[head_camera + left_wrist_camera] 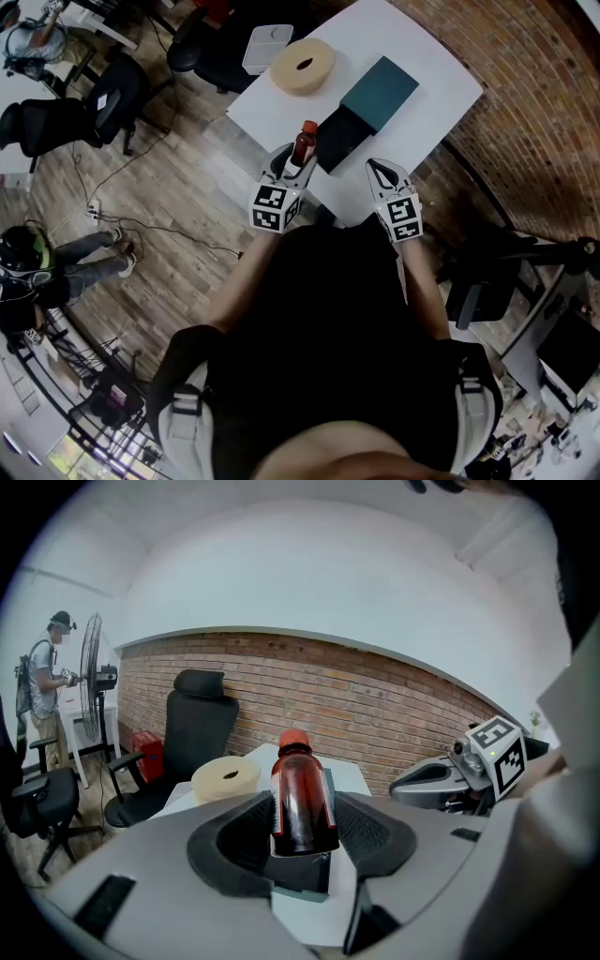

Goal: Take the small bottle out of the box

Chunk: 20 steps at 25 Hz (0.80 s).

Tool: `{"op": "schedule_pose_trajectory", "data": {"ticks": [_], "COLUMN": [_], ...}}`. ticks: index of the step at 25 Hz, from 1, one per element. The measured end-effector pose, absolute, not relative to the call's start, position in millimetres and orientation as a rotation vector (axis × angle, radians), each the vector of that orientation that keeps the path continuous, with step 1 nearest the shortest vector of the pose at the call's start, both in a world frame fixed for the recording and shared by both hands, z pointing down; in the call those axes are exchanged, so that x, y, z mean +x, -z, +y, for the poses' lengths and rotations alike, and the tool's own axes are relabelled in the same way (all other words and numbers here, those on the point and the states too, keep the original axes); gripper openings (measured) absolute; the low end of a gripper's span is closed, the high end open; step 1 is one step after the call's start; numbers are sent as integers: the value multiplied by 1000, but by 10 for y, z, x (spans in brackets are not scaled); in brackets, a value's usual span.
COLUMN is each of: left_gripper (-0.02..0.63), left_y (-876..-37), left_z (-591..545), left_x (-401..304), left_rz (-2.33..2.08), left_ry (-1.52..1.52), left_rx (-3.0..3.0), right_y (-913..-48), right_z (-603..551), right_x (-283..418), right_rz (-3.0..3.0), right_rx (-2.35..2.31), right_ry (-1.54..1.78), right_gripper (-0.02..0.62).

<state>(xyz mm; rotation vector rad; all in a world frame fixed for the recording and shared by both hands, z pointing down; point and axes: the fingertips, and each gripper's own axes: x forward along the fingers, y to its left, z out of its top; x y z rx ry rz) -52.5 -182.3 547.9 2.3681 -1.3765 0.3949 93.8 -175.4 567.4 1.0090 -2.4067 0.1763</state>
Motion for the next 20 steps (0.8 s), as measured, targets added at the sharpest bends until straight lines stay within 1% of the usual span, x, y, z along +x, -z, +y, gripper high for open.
{"op": "schedule_pose_trajectory", "data": {"ticks": [6, 20], "left_gripper": [213, 213], "left_y": [-5390, -5409], "left_z": [-1699, -1620], "left_x": [-553, -665], "left_rz": [-1393, -1407], "left_ry": [-425, -362], "left_rx": [2403, 2353], "right_y": [-5682, -5671], "right_z": [-1739, -1747], "right_x": [885, 786], "right_rz": [-2404, -2420], "right_rx": [976, 933], "right_ry": [-164, -151], "right_gripper": [-2, -2]}}
